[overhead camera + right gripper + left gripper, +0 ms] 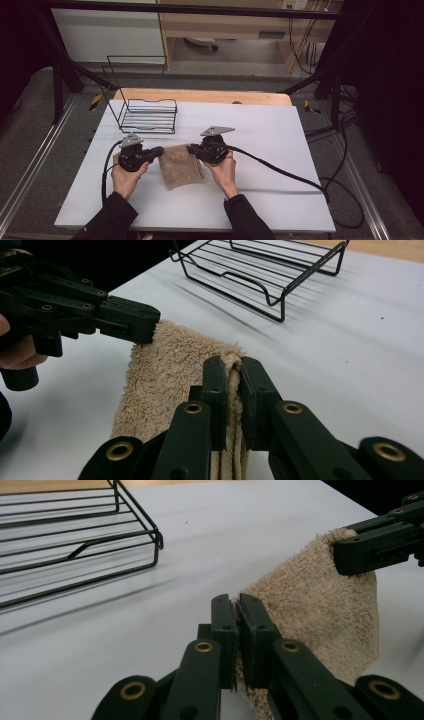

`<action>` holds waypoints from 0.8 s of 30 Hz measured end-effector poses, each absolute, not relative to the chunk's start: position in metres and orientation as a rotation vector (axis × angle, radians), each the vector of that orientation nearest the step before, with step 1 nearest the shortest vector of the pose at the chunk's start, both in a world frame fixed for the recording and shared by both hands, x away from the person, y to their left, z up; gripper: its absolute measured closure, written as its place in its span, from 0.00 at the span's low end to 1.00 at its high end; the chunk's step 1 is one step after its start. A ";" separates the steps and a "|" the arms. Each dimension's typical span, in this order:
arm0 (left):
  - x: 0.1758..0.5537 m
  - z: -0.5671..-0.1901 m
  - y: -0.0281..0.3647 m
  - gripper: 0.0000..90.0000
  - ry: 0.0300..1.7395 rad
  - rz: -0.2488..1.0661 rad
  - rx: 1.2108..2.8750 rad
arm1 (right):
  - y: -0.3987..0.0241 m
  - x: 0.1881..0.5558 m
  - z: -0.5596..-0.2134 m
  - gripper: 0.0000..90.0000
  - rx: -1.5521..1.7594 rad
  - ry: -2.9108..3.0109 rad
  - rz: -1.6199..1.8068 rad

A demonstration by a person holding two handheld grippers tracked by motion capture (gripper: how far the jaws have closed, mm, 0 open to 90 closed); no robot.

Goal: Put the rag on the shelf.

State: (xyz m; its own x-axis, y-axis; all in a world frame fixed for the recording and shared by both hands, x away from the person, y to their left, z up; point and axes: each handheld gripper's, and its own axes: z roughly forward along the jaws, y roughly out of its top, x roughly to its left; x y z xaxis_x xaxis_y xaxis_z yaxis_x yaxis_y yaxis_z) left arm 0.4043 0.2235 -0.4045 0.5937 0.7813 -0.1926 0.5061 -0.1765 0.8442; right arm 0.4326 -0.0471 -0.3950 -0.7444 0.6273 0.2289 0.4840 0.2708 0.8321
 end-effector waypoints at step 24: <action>0.392 -0.375 0.223 0.95 0.964 0.410 1.801 | -0.056 0.418 -0.371 0.92 0.973 2.261 1.592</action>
